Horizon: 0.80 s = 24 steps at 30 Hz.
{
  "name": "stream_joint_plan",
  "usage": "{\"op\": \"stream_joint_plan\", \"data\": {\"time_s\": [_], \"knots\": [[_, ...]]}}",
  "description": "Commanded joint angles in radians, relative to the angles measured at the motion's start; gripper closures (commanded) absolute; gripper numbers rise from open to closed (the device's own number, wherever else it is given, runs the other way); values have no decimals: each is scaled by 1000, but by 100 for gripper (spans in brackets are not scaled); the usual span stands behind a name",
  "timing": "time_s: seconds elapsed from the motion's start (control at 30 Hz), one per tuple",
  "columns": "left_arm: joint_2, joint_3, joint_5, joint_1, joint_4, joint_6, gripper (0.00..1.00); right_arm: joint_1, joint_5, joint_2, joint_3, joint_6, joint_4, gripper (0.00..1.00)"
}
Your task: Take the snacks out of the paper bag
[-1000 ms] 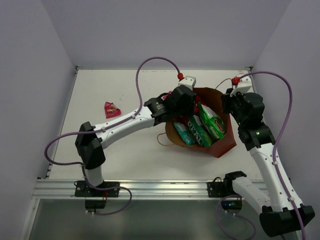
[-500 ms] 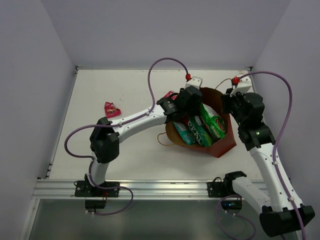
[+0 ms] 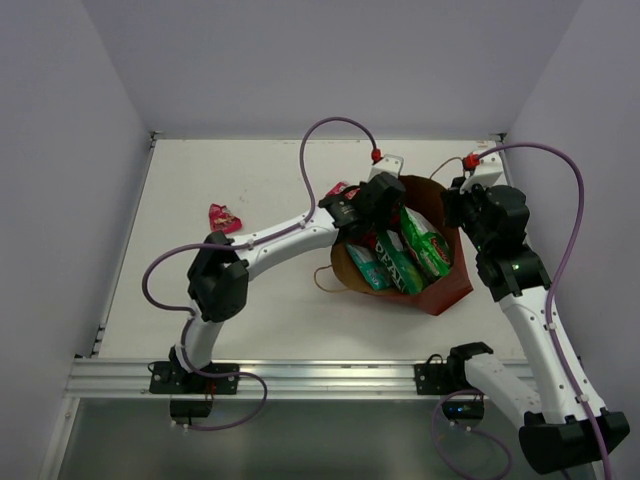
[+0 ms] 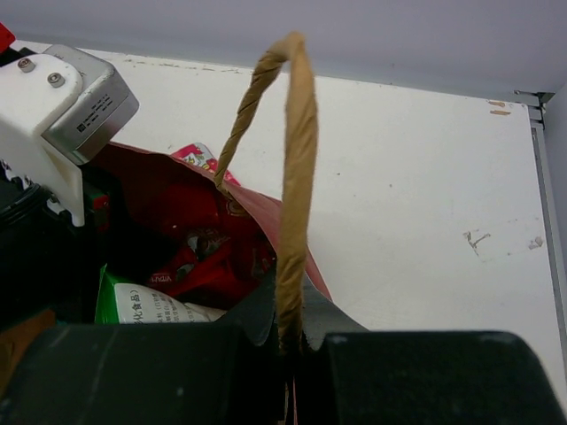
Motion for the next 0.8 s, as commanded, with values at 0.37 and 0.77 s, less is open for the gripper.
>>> {"op": "stream_joint_plan", "data": {"time_s": [0.37, 0.77], "knots": [[-382, 39, -10, 10, -145, 96, 100, 0, 16, -47, 26, -10, 128, 98], [-597, -348, -34, 388, -102, 177, 100, 2, 24, -46, 21, -14, 133, 99]]}}
